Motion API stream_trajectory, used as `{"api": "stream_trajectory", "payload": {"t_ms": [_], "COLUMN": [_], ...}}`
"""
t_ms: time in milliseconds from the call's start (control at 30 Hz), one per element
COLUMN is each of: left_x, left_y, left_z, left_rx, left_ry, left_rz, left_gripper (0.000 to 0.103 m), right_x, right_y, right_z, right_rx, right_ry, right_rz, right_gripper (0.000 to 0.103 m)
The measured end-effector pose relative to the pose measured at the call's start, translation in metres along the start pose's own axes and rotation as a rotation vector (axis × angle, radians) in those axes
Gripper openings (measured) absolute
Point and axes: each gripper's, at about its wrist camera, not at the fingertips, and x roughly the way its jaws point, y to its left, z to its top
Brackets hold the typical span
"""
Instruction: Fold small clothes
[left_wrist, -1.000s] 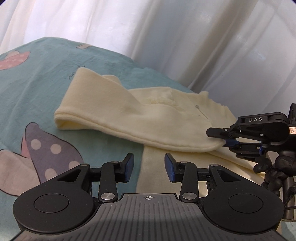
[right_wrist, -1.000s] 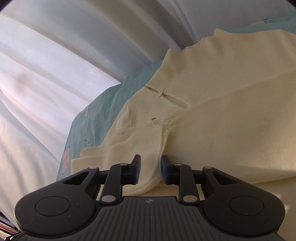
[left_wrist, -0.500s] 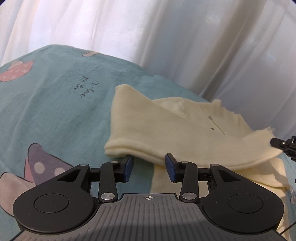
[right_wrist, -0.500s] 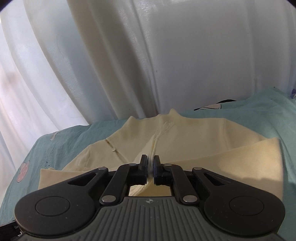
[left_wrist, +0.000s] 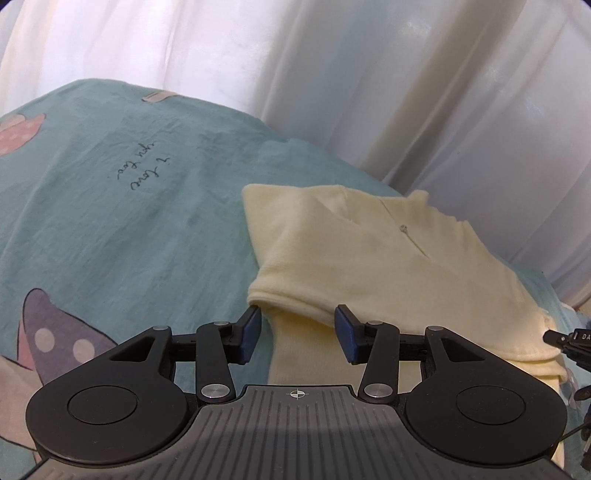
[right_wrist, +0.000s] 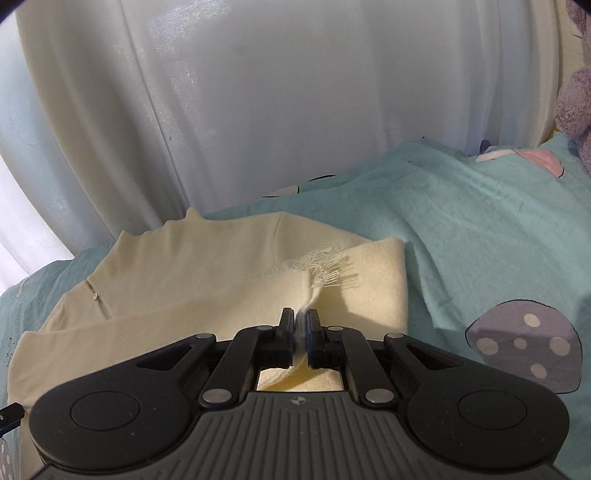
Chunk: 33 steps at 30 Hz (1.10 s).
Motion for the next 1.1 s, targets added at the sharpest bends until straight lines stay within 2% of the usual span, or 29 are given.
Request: {"api": "stream_trajectory", "payload": {"t_ms": [100, 167, 200, 333, 367, 433, 500, 600, 700, 833, 933, 1100], "left_x": [-0.004, -0.007, -0.009, -0.025, -0.026, -0.023, -0.014, 0.004, 0.021, 0.033, 0.038, 0.039], "left_y": [0.000, 0.000, 0.000, -0.002, -0.006, -0.016, -0.027, -0.044, -0.058, -0.064, -0.066, -0.074], "left_z": [0.003, 0.006, 0.007, 0.014, 0.016, 0.019, 0.019, 0.015, 0.010, 0.008, 0.008, 0.005], "left_rx": [-0.003, 0.006, 0.009, 0.028, 0.051, 0.090, 0.112, 0.143, 0.182, 0.204, 0.215, 0.266], "left_ry": [-0.017, -0.028, -0.023, -0.049, -0.063, -0.069, -0.049, -0.021, 0.019, 0.031, 0.035, 0.027], "left_rz": [0.013, 0.031, 0.032, -0.005, -0.007, -0.013, -0.030, -0.062, -0.047, -0.026, -0.017, 0.016], "left_gripper": [0.049, 0.050, 0.050, 0.052, 0.055, 0.056, 0.055, 0.055, 0.053, 0.053, 0.052, 0.052], "right_x": [-0.005, -0.011, -0.009, 0.001, -0.002, -0.010, -0.018, -0.008, 0.014, 0.020, 0.027, 0.030], "right_y": [0.013, 0.026, 0.028, 0.017, 0.015, 0.019, 0.032, 0.059, 0.067, 0.061, 0.061, 0.051], "right_z": [-0.003, -0.005, -0.002, 0.003, 0.002, 0.000, -0.005, -0.013, -0.020, -0.019, -0.016, -0.009], "right_rx": [-0.084, -0.182, -0.201, -0.143, -0.119, -0.116, -0.133, -0.234, -0.301, -0.332, -0.372, -0.318], "right_ry": [-0.066, -0.138, -0.138, -0.006, -0.015, -0.048, -0.077, -0.055, 0.006, -0.050, -0.077, -0.077], "right_rz": [-0.051, -0.136, -0.158, -0.196, -0.209, -0.173, -0.082, -0.019, -0.066, -0.098, -0.162, -0.122], "right_gripper": [0.006, 0.006, 0.006, 0.008, 0.015, 0.016, 0.017, 0.017, 0.015, 0.014, 0.015, 0.019]}}
